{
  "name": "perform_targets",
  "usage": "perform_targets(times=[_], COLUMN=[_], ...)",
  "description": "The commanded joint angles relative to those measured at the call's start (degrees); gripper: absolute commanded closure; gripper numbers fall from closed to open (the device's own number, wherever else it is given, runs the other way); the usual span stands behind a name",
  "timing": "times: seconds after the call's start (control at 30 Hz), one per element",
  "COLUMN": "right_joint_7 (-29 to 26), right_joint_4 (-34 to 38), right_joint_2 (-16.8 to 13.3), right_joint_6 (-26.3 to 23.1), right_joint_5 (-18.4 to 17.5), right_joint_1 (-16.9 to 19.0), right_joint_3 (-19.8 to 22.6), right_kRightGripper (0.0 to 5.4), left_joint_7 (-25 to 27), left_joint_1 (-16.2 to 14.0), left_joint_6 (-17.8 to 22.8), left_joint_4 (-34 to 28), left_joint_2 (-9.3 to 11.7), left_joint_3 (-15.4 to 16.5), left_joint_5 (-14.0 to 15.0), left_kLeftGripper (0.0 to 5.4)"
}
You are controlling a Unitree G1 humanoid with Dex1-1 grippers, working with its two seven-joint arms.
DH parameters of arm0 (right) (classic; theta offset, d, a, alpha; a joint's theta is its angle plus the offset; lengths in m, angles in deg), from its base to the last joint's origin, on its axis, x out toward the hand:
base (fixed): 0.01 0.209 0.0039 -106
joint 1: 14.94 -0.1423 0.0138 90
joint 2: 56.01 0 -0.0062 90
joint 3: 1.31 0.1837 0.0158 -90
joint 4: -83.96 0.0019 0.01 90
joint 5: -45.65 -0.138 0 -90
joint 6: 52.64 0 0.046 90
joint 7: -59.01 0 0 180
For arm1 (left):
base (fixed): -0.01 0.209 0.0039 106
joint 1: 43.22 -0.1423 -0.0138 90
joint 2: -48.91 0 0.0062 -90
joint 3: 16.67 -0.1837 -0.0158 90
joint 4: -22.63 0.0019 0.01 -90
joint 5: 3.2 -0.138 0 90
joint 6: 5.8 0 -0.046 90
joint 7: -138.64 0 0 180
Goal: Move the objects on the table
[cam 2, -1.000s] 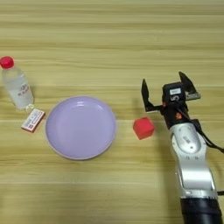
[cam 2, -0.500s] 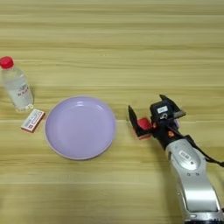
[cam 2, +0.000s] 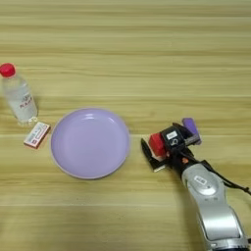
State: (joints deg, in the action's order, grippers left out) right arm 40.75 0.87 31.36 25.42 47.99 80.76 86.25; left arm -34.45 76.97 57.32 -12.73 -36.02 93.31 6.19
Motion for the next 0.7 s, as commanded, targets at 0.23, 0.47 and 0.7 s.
perform_targets(times=[0.23, 0.47, 0.7], right_joint_7=[-2.27, -2.65, -2.64], right_joint_4=[0.20, -0.23, -0.54], right_joint_2=[0.15, 0.01, -0.05], right_joint_6=[-3.31, -4.26, -4.32], right_joint_5=[-0.93, -1.66, -1.95], right_joint_1=[0.78, 0.60, 0.38], right_joint_3=[-2.22, -2.26, -2.04], right_kRightGripper=[0.52, 1.33, 2.24], left_joint_7=[0.02, 0.02, -0.10], left_joint_1=[0.52, 0.50, 0.50], left_joint_6=[-0.30, -0.32, -0.38], left_joint_4=[-0.41, -0.48, -0.61], left_joint_2=[0.34, 0.33, 0.23], left_joint_3=[0.03, -0.02, -0.06], left_joint_5=[0.34, 0.30, 0.26], left_kLeftGripper=[0.00, 0.00, 0.00])
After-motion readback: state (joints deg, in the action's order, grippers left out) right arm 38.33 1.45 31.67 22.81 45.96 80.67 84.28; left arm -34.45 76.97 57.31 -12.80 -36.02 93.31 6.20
